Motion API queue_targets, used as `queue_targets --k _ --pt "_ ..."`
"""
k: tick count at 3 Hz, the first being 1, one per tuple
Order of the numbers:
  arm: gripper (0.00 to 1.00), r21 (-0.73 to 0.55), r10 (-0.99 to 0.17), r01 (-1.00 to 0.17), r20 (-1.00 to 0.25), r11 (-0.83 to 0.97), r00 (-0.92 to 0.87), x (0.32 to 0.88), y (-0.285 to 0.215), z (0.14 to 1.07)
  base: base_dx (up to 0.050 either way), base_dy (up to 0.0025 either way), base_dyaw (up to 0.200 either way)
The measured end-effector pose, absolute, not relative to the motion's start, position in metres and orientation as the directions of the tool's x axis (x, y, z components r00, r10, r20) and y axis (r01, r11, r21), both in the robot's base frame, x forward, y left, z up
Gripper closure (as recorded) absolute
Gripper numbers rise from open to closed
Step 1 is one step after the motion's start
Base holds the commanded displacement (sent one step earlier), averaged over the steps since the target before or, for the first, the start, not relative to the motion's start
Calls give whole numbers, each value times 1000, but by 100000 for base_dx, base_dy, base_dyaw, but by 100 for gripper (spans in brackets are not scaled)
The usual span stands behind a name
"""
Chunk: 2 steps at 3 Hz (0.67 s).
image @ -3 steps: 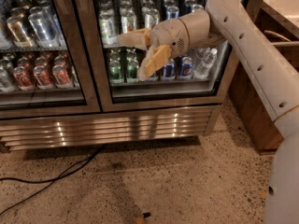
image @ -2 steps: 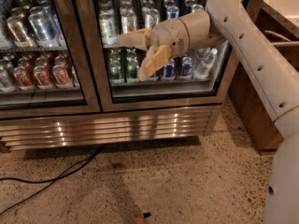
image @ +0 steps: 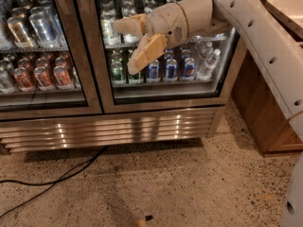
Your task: Open right fridge door
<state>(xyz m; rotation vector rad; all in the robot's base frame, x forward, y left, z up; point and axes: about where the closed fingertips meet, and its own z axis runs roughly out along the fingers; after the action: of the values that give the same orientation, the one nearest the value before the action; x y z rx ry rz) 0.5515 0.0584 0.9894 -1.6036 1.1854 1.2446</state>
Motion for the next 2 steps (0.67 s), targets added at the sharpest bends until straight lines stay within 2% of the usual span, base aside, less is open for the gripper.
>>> queue_targets --k 1,2 --pt "0 -88 -234 -965 -961 -247 148 539 67 1016 0 0 0" --pt "0 -75 -211 -961 -968 -266 134 539 68 1012 0 0 0"
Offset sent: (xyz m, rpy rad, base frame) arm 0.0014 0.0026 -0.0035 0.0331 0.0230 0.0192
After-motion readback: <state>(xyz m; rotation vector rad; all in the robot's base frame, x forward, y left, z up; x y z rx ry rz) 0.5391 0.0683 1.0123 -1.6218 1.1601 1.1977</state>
